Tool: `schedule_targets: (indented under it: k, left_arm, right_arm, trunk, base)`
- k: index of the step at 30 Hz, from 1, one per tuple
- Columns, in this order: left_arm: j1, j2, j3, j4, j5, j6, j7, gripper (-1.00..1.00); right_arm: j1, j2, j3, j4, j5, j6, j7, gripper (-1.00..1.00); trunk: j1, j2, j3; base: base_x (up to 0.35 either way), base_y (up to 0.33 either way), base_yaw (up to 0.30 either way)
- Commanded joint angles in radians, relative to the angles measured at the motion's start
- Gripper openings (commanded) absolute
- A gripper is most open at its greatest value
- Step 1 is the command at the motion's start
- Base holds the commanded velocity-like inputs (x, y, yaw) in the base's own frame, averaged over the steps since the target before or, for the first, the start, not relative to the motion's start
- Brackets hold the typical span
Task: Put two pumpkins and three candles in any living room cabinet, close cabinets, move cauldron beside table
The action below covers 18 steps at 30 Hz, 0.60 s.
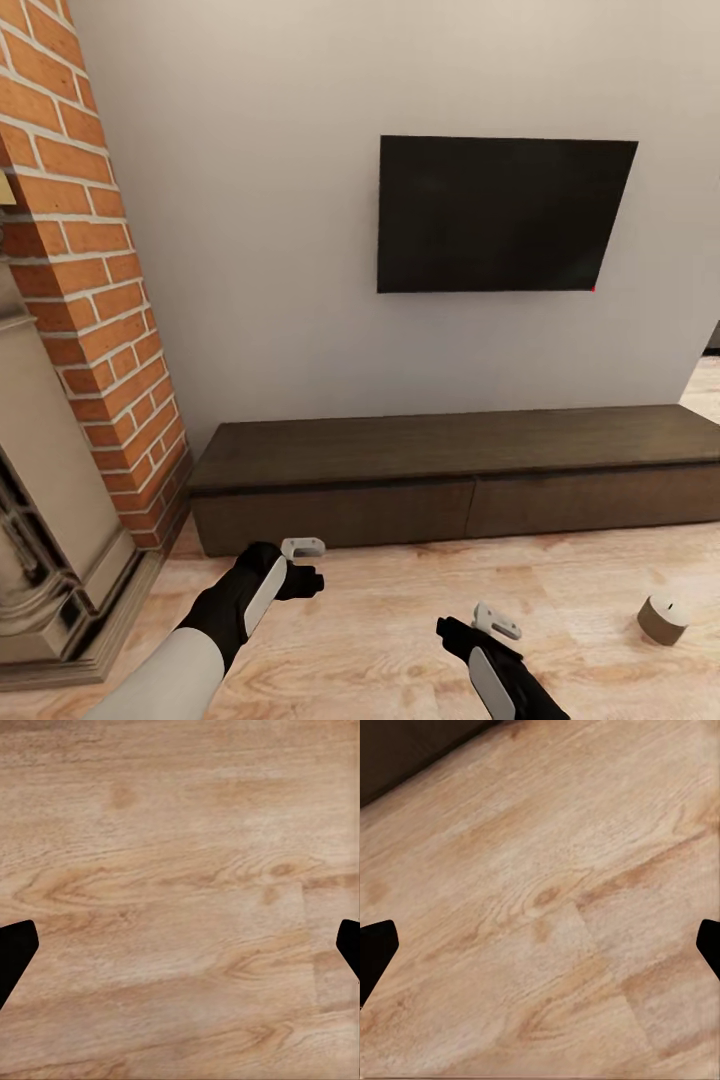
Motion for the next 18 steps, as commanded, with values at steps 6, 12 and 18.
schedule_targets:
  k: [6,12,18]
  left_arm:
    - [0.000,0.010,0.003,-0.006,0.012,0.004,-0.002,1.00]
    - [0.004,0.060,0.003,-0.102,0.115,0.043,-0.004,1.00]
    - [0.018,0.202,0.001,-0.346,0.369,0.215,-0.006,1.00]
  right_arm:
    - [-0.004,-0.008,-0.005,-0.009,-0.212,0.011,0.059,1.00]
    - [-0.032,-0.064,0.002,-0.008,-0.414,0.026,0.177,1.00]
    - [-0.051,-0.080,0.001,0.002,-0.443,0.039,0.221,1.00]
  trunk:
    - [0.000,0.000,-0.001]
    - [0.000,0.000,-0.001]
    - [0.000,0.000,-0.001]
  base:
    - [0.000,0.000,-0.004]
    - [0.000,0.000,0.000]
    - [0.000,0.000,0.000]
